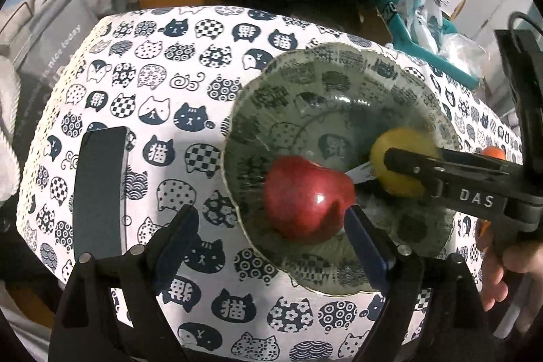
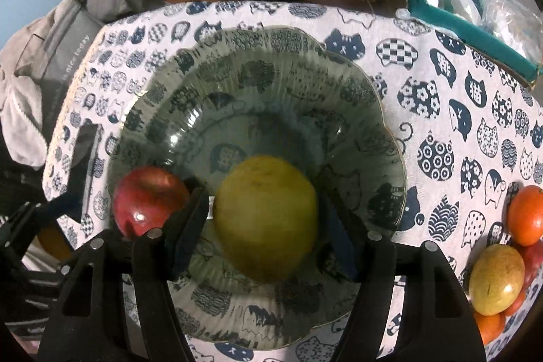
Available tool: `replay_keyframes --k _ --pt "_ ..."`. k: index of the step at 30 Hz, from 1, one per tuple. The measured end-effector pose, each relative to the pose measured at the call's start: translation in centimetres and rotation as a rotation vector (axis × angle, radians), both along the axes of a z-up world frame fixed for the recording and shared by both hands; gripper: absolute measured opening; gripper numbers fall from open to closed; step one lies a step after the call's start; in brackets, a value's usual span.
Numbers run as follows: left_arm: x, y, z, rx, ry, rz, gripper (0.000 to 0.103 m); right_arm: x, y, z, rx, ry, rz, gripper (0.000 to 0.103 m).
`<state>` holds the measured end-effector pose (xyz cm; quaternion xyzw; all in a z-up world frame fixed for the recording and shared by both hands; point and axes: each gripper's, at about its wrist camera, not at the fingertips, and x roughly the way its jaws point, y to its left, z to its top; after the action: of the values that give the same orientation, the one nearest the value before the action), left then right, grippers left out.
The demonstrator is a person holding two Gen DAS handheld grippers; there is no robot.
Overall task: Organize fruits
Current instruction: 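Open both tools and withdraw them from the bowl toward the fruit pile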
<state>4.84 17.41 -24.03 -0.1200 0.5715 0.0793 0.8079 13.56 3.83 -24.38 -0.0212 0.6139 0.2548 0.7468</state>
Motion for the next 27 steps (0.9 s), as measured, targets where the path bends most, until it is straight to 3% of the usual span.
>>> replay_keyframes --k 7,18,27 --pt "-0.3 0.5 1.2 0.0 -0.031 0.029 0.089 0.0 -0.5 3.5 0.022 -0.077 -0.007 0.07" --pt "-0.9 -0.9 5.3 -0.011 -0.137 0.022 0.089 -2.2 -3.4 9.5 -0.106 -0.322 -0.017 0.07" --pt "-1.7 -3.1 9.2 -0.026 -0.232 -0.011 0.089 -4.0 -6.6 14.6 -0.074 -0.436 -0.053 0.07"
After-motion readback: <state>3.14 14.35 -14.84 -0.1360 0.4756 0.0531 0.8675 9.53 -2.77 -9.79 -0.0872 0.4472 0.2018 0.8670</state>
